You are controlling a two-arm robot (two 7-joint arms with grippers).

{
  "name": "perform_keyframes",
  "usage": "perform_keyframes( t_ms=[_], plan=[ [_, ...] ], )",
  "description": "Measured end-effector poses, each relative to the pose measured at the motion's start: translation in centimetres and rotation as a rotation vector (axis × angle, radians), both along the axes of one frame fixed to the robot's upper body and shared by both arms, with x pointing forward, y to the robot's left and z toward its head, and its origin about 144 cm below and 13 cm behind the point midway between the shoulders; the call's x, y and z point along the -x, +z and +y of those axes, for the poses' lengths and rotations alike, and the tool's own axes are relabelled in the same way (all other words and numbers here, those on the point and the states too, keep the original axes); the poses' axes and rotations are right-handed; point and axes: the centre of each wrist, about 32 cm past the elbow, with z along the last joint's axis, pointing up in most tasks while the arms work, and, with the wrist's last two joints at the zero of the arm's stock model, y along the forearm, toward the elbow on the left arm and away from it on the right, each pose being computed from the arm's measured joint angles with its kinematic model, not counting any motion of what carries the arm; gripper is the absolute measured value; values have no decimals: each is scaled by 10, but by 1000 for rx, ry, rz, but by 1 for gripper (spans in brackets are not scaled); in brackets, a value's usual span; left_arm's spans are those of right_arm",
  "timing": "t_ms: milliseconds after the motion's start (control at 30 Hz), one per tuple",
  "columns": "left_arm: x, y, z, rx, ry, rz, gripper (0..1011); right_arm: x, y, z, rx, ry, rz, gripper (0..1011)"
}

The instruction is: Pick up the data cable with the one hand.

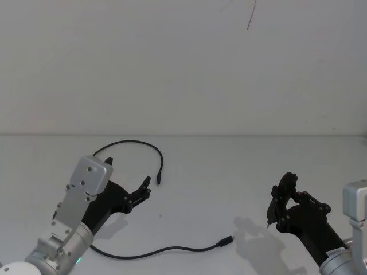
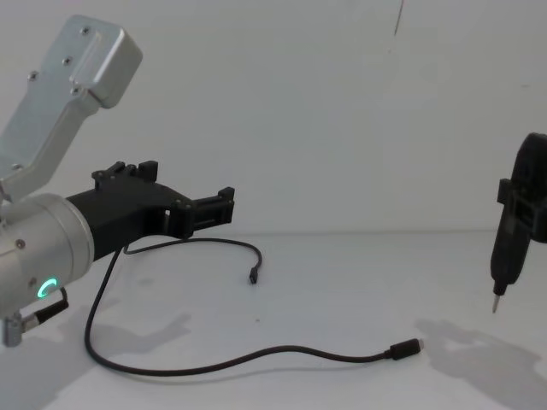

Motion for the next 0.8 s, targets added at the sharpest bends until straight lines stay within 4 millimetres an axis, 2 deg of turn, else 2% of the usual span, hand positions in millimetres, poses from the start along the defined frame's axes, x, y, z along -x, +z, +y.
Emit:
perform_keyframes(
  t_ms=[800],
  plan=[
    [0,0,0,-1,0,0,1004,0,0,0,0,0,0,263]
  ],
)
